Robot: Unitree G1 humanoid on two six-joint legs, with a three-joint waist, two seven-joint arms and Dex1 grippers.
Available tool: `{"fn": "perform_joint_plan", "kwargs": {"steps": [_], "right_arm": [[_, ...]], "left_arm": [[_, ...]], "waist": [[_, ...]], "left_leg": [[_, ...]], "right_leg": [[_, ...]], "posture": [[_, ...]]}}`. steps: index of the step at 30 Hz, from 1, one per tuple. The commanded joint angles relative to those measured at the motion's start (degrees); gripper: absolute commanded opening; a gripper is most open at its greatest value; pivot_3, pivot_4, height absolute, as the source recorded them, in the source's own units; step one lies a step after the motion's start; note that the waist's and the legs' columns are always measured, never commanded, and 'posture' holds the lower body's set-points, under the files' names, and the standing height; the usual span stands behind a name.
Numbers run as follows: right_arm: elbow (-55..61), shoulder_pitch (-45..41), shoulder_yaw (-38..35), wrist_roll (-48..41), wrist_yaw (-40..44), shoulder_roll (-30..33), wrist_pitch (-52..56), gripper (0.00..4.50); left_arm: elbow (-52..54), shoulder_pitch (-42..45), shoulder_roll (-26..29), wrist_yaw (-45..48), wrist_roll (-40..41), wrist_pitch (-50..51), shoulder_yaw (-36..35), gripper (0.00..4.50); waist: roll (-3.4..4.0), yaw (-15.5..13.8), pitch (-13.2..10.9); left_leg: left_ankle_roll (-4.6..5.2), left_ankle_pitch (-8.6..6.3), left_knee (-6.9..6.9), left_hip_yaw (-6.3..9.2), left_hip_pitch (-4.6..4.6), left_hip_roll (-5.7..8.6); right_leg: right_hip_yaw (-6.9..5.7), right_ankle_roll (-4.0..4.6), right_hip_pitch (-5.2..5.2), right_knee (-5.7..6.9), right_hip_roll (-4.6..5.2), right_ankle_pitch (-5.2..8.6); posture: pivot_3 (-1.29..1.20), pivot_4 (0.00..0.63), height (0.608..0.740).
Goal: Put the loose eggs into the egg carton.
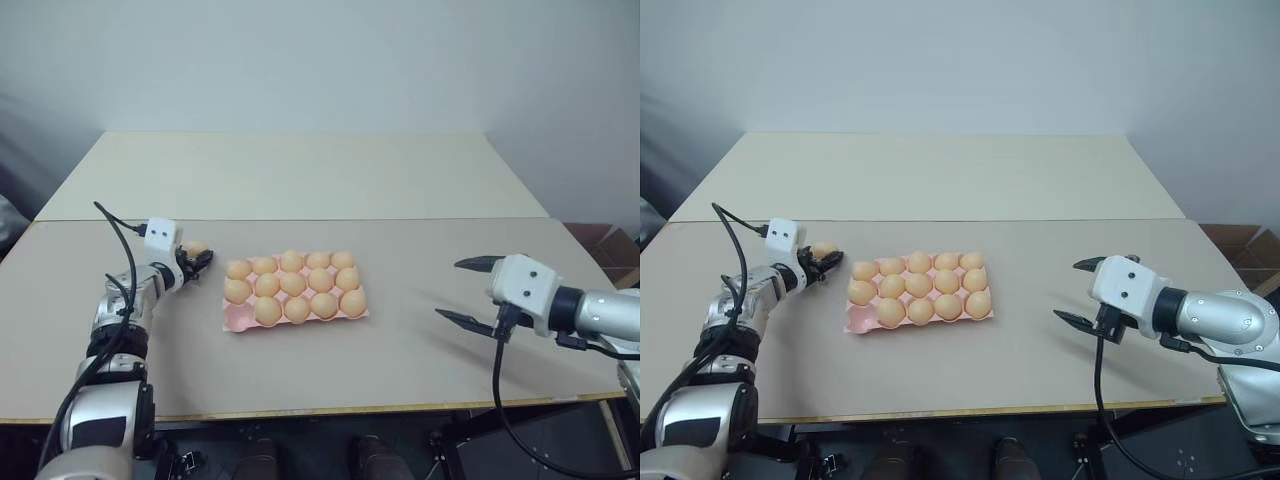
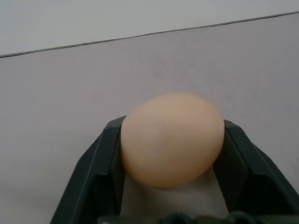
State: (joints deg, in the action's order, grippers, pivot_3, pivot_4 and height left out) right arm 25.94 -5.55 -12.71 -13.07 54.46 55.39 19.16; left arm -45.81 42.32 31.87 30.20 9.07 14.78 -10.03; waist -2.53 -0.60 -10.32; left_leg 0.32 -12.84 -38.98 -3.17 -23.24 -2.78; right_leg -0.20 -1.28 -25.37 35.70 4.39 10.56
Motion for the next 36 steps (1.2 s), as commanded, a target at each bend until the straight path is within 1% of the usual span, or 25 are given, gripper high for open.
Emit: {"fn": "perform_joint_plan", "kwargs": {"steps": [1,4,7,10,13,15,17,18,23,29,32,36], "right_arm": [[1.4,0.1,-2.7,-0.5,-0.1,1.1,-0.5,4.5],[1.3,-0.1,-2.8,-1.5,0.2,0.7,-0.4,4.5],[2.0,-0.1,-3.8,-3.8,1.2,0.4,-0.5,4.5],[3.1,0.7,-6.2,-8.0,2.9,-0.5,-1.0,4.5],[4.9,1.5,-8.8,-13.5,5.2,-1.5,-1.1,4.5],[5.3,1.7,-9.3,-14.5,5.7,-1.7,-1.6,4.5],[5.3,1.7,-9.4,-14.8,5.7,-1.7,-1.8,4.5],[5.3,1.7,-9.4,-14.9,5.6,-1.7,-1.8,4.5],[5.0,1.5,-8.9,-15.5,6.1,-2.1,-2.7,4.5],[5.1,1.8,-8.6,-15.2,5.7,-2.1,-3.1,4.5],[5.9,2.6,-8.9,-14.2,4.8,-2.0,-2.8,4.5],[6.5,3.8,-9.7,-14.1,3.8,-2.0,-2.5,4.5]], "left_arm": [[1.1,0.8,0.9,0.0,-0.4,-1.5,-0.2,2.28],[3.7,-0.2,1.4,0.7,0.1,-1.1,-0.5,2.28],[9.9,-2.6,2.3,2.7,1.7,0.4,-1.4,2.28],[22.2,-8.4,4.5,8.6,5.7,2.4,-2.8,2.28],[36.6,-17.2,8.8,18.7,12.2,3.9,-4.7,2.28],[44.6,-23.0,12.2,25.7,16.7,4.8,-6.1,2.28],[49.0,-26.6,14.7,29.9,19.8,5.9,-7.0,2.28],[50.2,-28.0,15.8,31.5,20.6,6.0,-7.3,2.28],[51.0,-29.5,17.4,33.5,21.9,6.2,-7.0,2.28],[53.0,-28.6,15.6,34.7,21.7,7.6,-2.5,2.28],[52.7,-28.6,15.4,34.1,18.9,6.7,0.4,2.28],[52.0,-28.6,15.3,35.3,18.9,6.2,1.6,2.28]], "waist": [[0.0,0.0,0.0],[0.0,0.0,0.0],[0.0,0.1,0.0],[0.0,0.3,0.0],[0.0,0.7,0.0],[0.01,0.9,0.0],[0.02,1.0,0.0],[0.01,0.8,0.0],[0.03,0.1,0.0],[0.02,0.0,0.0],[0.02,-0.1,0.0],[0.02,0.0,0.0]], "left_leg": [[0.0,0.0,0.0,0.0,0.0,0.0],[0.0,0.0,0.0,0.0,0.0,0.0],[0.0,0.0,0.0,0.0,0.0,0.0],[-0.01,-0.01,0.04,0.0,-0.04,-0.02],[-0.05,-0.03,0.1,0.01,-0.02,-0.06],[-0.07,-0.05,0.12,0.01,-0.02,-0.08],[-0.08,-0.05,0.1,0.01,0.02,-0.08],[-0.08,-0.05,0.09,0.0,0.04,-0.08],[-0.19,-0.11,0.06,0.0,0.18,-0.08],[-0.07,-0.04,0.07,0.0,0.13,-0.08],[-0.07,-0.05,0.09,0.0,0.04,-0.07],[-0.07,-0.05,0.11,0.0,-0.01,-0.07]], "right_leg": [[0.0,0.0,0.0,0.0,0.0,0.0],[0.0,0.0,0.0,0.0,0.0,0.0],[0.0,0.0,-0.01,-0.01,0.0,0.0],[0.01,0.0,-0.05,-0.03,0.0,0.0],[0.01,0.01,-0.05,-0.08,0.0,0.01],[0.01,0.02,-0.06,-0.12,0.0,0.01],[0.01,0.08,-0.02,-0.12,0.03,0.06],[0.01,0.38,-0.02,-0.13,0.03,0.24],[-0.02,0.39,0.07,-0.09,0.04,0.25],[-0.01,0.42,0.04,-0.07,0.02,0.27],[-0.01,0.4,0.02,-0.17,0.01,0.29],[-0.01,0.39,0.01,-0.27,0.0,0.28]], "posture": [[0.0,0.15,0.74],[0.0,0.15,0.74],[0.0,0.15,0.74],[0.0,0.15,0.74],[0.0,0.15,0.74],[0.0,0.15,0.74],[0.0,0.15,0.74],[0.0,0.15,0.74],[0.0,0.15,0.74],[0.0,0.15,0.74],[0.0,0.15,0.74],[0.0,0.15,0.74]]}}
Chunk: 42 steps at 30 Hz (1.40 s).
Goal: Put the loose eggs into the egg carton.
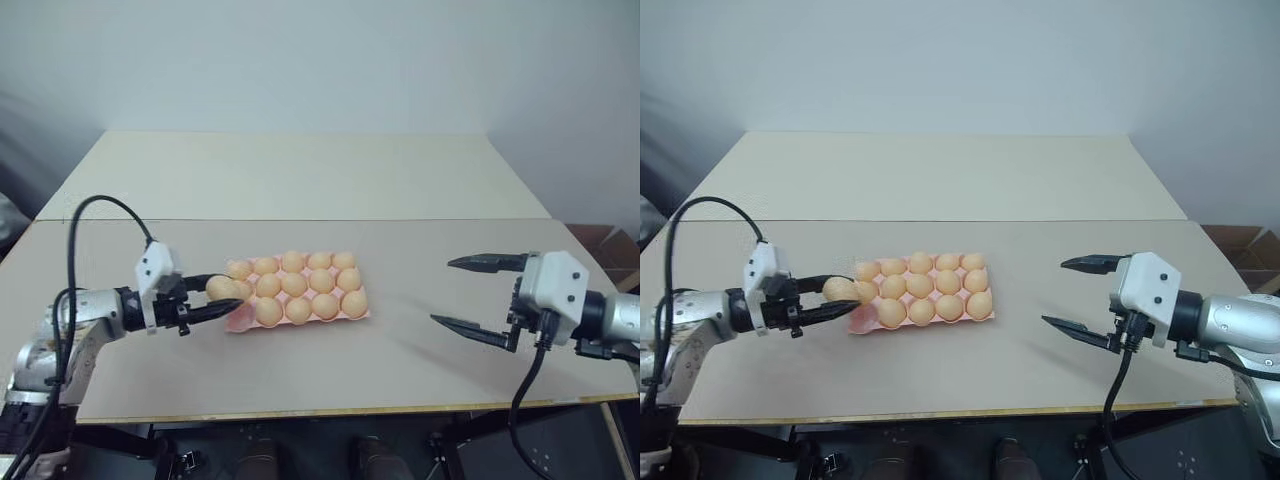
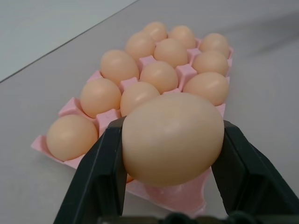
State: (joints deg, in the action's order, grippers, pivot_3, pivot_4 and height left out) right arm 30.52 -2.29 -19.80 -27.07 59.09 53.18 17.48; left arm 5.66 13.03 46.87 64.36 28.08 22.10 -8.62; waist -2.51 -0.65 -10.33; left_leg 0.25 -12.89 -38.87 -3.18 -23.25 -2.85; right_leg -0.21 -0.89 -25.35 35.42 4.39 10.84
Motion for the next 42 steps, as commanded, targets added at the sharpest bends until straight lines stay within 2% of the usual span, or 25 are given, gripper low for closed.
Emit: {"fn": "perform_joint_plan", "kwargs": {"steps": [1,4,11,17,21,27,33,42], "right_arm": [[2.0,0.9,-2.6,0.3,-1.1,0.4,-0.8,4.5],[2.0,1.2,-2.1,1.6,-2.2,0.8,-0.5,4.5],[1.6,0.3,-0.9,2.9,-3.6,0.8,-0.2,4.5],[1.7,0.0,-0.5,3.0,-3.7,0.6,-0.1,4.5],[2.2,1.0,-1.9,1.6,-2.6,1.0,0.3,4.5],[1.4,2.7,-4.7,-0.4,1.2,2.7,-0.2,4.5],[-1.0,1.4,-4.6,-0.4,3.4,3.7,-1.0,4.5],[-4.6,-0.3,-2.4,0.5,6.3,4.0,-2.5,4.5]], "left_arm": [[0.2,0.9,0.4,1.8,0.5,-0.2,0.6,2.28],[-0.7,1.4,0.0,2.2,0.1,-0.6,1.2,2.28],[-2.9,1.6,0.5,3.9,-2.0,-4.3,2.4,4.45],[-3.1,1.0,0.5,3.3,-2.4,-5.5,1.3,4.48],[-0.9,-1.5,2.0,4.6,1.5,-3.4,-2.9,4.48],[1.0,-10.2,8.0,8.0,4.6,-2.9,-14.6,4.48],[2.9,-14.9,10.3,8.7,7.4,-0.5,-23.7,4.48],[8.1,-20.5,10.3,5.9,8.0,3.9,-29.5,4.48]], "waist": [[0.0,0.0,0.0],[0.0,0.0,0.0],[0.0,0.1,0.0],[0.0,0.0,0.0],[0.0,0.2,0.0],[0.0,0.4,0.0],[0.03,0.0,0.0],[0.03,0.0,0.0]], "left_leg": [[0.0,0.0,0.0,0.0,0.01,0.0],[0.0,0.0,-0.01,0.0,0.03,0.0],[0.0,0.0,-0.01,0.0,0.05,-0.01],[0.0,0.0,0.0,0.0,0.02,0.0],[0.0,0.0,0.0,0.0,0.02,-0.02],[-0.01,0.0,0.1,0.0,0.02,-0.06],[-0.08,-0.05,0.03,0.0,0.06,-0.07],[-0.06,-0.03,0.15,-0.02,-0.02,-0.1]], "right_leg": [[0.0,0.0,0.01,-0.01,0.0,0.0],[0.0,0.0,0.01,0.01,0.0,0.0],[0.0,0.0,0.01,0.03,0.0,0.0],[0.0,0.0,0.01,-0.02,0.01,0.0],[0.0,0.0,-0.01,-0.02,0.0,0.0],[-0.01,0.02,-0.09,-0.03,0.0,0.01],[-0.06,0.02,-0.04,-0.05,0.06,0.01],[-0.11,0.04,-0.14,-0.14,0.04,0.02]], "posture": [[0.0,0.15,0.74],[0.0,0.15,0.74],[0.0,0.15,0.74],[0.0,0.15,0.74],[0.0,0.15,0.74],[0.0,0.15,0.74],[0.0,0.15,0.74],[0.0,0.15,0.74]]}}
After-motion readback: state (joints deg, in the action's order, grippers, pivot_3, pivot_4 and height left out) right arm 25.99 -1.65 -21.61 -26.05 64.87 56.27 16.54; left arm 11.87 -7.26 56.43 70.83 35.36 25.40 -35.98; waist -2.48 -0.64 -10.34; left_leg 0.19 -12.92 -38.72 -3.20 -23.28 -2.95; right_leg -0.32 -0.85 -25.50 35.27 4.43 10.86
